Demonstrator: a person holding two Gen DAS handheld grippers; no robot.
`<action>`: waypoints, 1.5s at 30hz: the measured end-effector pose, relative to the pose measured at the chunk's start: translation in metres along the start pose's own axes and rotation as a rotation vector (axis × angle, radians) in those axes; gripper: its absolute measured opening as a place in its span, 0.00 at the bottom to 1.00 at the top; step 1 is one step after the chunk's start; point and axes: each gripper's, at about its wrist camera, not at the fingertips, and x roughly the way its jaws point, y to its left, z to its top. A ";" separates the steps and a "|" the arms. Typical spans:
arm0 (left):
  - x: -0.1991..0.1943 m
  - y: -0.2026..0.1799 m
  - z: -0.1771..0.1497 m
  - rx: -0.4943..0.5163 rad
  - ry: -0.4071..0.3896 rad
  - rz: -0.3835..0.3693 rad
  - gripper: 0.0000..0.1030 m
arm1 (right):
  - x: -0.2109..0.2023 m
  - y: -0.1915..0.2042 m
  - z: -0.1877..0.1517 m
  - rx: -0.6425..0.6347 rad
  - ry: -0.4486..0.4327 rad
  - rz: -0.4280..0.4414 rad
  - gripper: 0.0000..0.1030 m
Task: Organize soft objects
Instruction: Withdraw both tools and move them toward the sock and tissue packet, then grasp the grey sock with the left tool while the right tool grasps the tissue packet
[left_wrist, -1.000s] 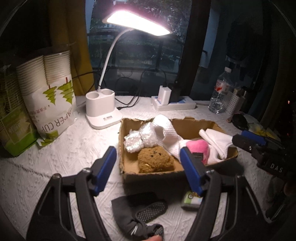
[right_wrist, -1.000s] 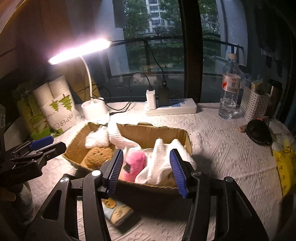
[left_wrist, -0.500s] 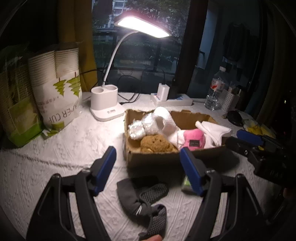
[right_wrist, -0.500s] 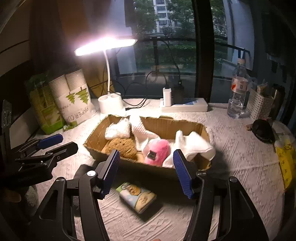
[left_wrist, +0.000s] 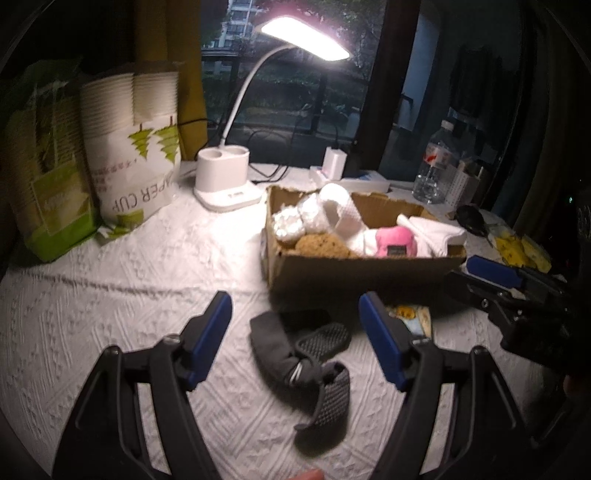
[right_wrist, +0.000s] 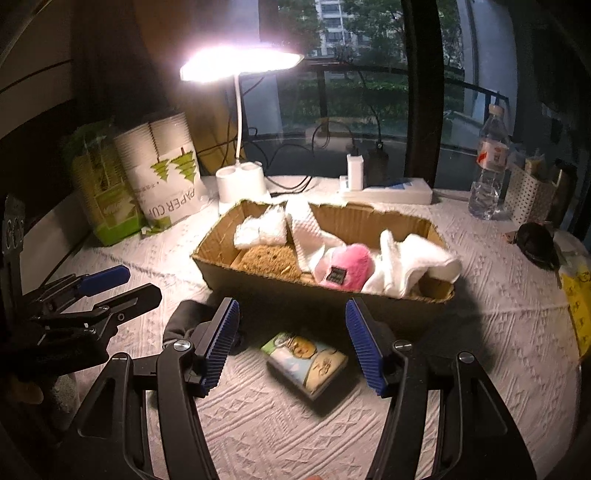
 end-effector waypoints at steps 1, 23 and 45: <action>0.001 0.001 -0.003 -0.002 0.007 0.001 0.71 | 0.001 0.001 -0.002 0.000 0.004 0.002 0.62; 0.047 -0.009 -0.035 0.007 0.167 0.003 0.71 | 0.041 -0.016 -0.037 0.045 0.129 0.031 0.77; 0.068 -0.014 -0.036 0.074 0.211 0.002 0.51 | 0.082 -0.014 -0.036 -0.015 0.217 0.026 0.59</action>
